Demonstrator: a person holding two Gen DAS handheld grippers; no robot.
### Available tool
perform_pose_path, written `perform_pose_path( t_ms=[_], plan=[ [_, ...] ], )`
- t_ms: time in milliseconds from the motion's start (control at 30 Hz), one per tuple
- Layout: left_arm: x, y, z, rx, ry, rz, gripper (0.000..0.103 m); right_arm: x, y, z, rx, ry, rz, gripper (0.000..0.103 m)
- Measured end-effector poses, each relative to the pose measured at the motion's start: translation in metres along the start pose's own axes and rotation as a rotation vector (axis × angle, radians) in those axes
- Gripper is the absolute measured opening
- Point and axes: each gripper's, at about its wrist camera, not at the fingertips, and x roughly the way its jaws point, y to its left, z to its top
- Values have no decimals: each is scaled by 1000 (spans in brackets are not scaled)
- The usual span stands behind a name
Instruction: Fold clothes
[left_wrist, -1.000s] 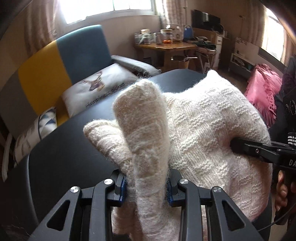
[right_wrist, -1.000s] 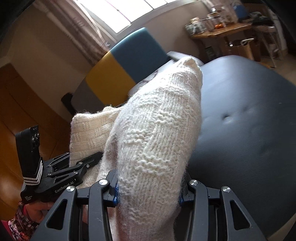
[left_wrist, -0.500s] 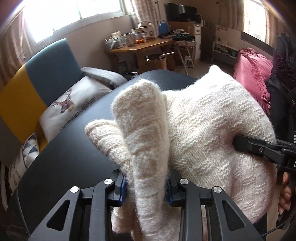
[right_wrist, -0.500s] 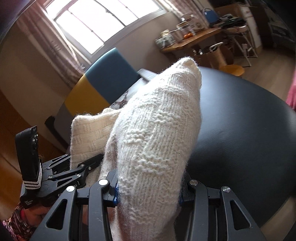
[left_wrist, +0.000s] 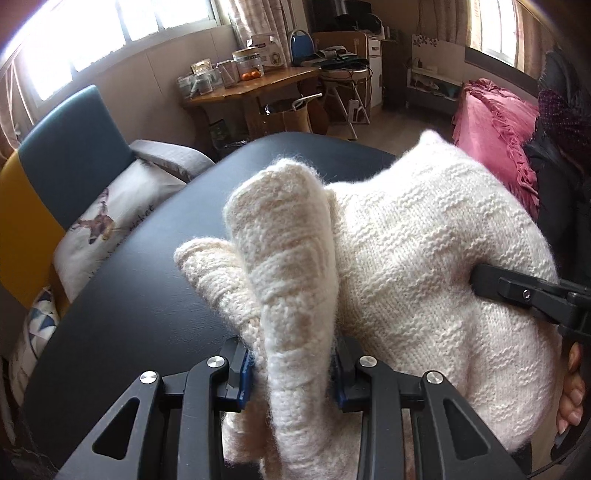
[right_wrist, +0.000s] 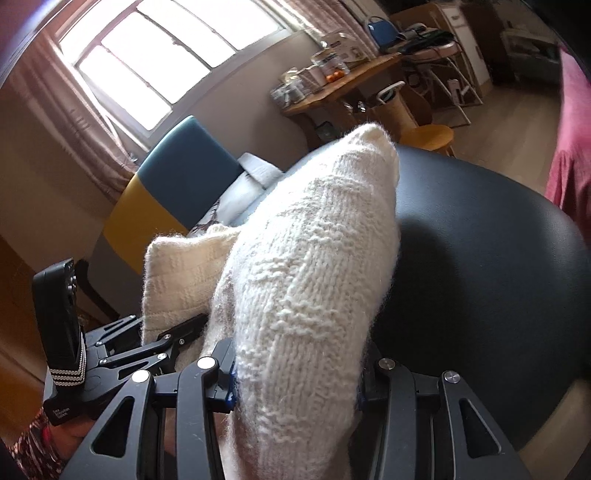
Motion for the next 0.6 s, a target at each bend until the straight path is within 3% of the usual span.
perform_pose_path(
  t_ms=[267,367,467,533,600],
  plan=[
    [32,13,12,9,-18,-43,38,19,-14,5,29,-12,-55,48],
    [42,33,16,-67,2,-125,44,26,-26,4,107,0,-53,60],
    [38,58,12,-169,4,-226,46,15,-27,5,116,-6,-54,62],
    [29,73,4,-216,-10,-227,46,-2,-22,3,84,-33,-86,63],
    [14,87,-8,-248,-33,-182,45,-25,-14,1,43,-78,-138,63]
  ],
)
